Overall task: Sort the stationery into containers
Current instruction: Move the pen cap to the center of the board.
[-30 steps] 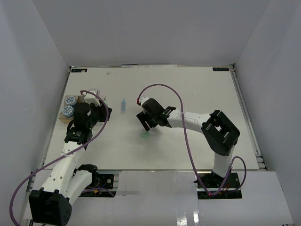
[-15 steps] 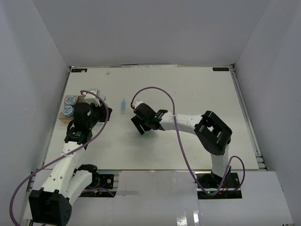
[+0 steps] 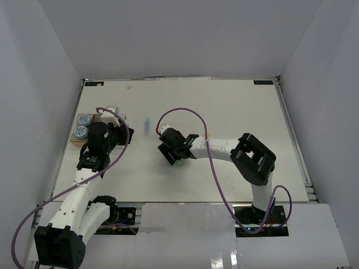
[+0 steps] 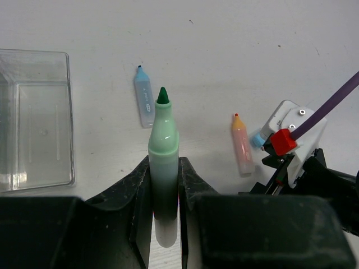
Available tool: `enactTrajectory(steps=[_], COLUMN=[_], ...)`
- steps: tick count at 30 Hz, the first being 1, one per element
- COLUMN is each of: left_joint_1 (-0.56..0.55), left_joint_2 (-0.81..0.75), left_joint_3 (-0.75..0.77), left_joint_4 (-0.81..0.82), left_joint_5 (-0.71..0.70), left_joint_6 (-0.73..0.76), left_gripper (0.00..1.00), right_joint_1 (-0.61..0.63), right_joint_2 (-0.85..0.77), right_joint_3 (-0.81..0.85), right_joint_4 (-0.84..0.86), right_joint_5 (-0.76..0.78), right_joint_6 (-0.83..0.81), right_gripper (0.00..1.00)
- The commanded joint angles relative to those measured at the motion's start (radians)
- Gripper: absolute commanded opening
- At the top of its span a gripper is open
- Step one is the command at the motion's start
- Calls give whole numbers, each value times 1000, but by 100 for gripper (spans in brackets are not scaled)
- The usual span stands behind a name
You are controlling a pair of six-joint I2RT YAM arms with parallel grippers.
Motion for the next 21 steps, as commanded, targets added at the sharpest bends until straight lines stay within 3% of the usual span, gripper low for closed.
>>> enactTrajectory(steps=[1, 11, 21], left_joint_1=[6, 6, 6], left_joint_2=[-5, -6, -6], left_joint_3=[1, 0, 0], left_joint_4=[25, 25, 25], left_joint_5=[19, 20, 30], left_joint_6=[4, 4, 4], left_gripper=[3, 3, 3], right_joint_1=[9, 10, 10], right_joint_2=[-61, -116, -102], right_joint_3=[-44, -74, -6], right_joint_4=[-9, -5, -123], right_joint_5=[18, -8, -5], right_joint_6=[-16, -16, 235], right_gripper=[76, 76, 73])
